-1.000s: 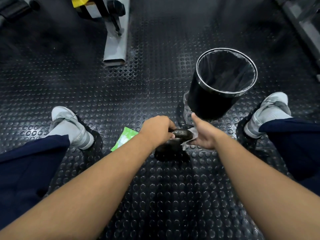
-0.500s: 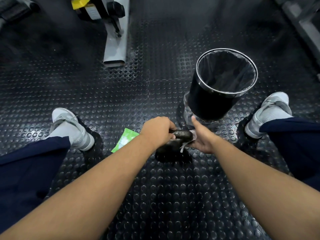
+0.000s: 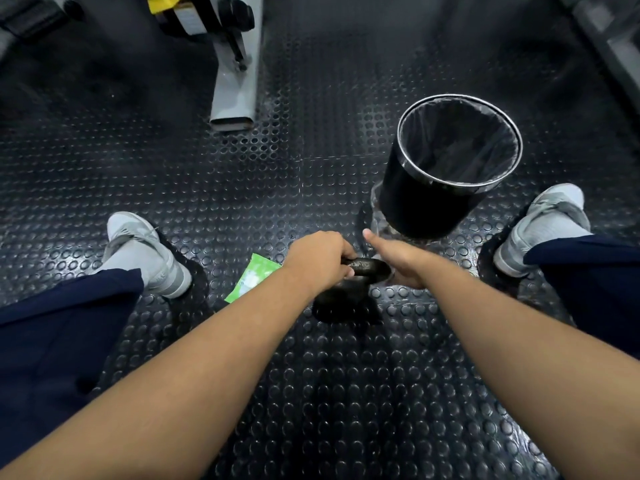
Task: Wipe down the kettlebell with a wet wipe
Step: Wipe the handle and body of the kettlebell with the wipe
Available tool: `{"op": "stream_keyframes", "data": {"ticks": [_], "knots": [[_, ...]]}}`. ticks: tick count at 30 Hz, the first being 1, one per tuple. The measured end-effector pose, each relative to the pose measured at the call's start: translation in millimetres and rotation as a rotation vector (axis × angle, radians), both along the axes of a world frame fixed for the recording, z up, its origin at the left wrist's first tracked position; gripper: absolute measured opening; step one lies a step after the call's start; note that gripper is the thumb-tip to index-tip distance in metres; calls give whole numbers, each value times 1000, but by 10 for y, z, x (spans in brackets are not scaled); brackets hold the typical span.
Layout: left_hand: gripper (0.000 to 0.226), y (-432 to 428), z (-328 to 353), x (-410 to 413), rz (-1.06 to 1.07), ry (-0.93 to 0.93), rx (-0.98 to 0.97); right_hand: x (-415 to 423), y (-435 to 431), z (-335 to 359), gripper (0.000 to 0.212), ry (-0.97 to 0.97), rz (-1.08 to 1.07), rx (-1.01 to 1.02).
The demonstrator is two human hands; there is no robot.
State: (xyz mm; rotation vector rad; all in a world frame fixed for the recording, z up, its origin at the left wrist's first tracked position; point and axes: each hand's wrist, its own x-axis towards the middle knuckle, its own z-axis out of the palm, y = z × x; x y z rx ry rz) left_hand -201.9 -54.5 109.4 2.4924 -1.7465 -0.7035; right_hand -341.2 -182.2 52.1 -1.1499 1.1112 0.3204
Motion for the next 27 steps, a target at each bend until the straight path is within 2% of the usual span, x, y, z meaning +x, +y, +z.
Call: {"op": "stream_keyframes", "data": {"ticks": [3, 5, 6, 8, 10, 13, 15, 18, 21, 23, 25, 27], "knots": [[32, 3, -2, 14, 3, 9, -5, -149, 84, -193, 86, -72, -177, 141], [34, 5, -11, 23, 8, 13, -5, -230, 43, -202, 92, -97, -193, 205], [35, 6, -14, 24, 13, 16, -5, -254, 1, -166, 89, -94, -193, 212], [35, -1, -23, 22, 18, 21, -2, -247, -109, -15, 75, -86, -189, 193], [36, -8, -22, 21, 19, 20, 4, -180, -213, 148, 70, -54, -142, 136], [34, -5, -21, 20, 17, 18, -1, -5, -229, 245, 82, 3, -30, 3], [32, 0, -21, 14, 15, 13, 2, 80, -131, 182, 86, 6, 6, -7], [32, -7, -13, 19, 14, 7, 0, 33, 75, 7, 91, -82, -175, 91], [34, -6, -12, 21, 21, 21, -11, -167, 245, -133, 106, -226, -431, 317], [35, -4, -16, 24, 20, 23, -19, -247, 247, -164, 110, -272, -519, 416], [35, -2, -21, 30, 22, 27, -21, -230, 164, -119, 104, -251, -485, 405], [35, -2, -22, 28, 19, 23, -18, -148, 37, 8, 82, -184, -396, 305]]}}
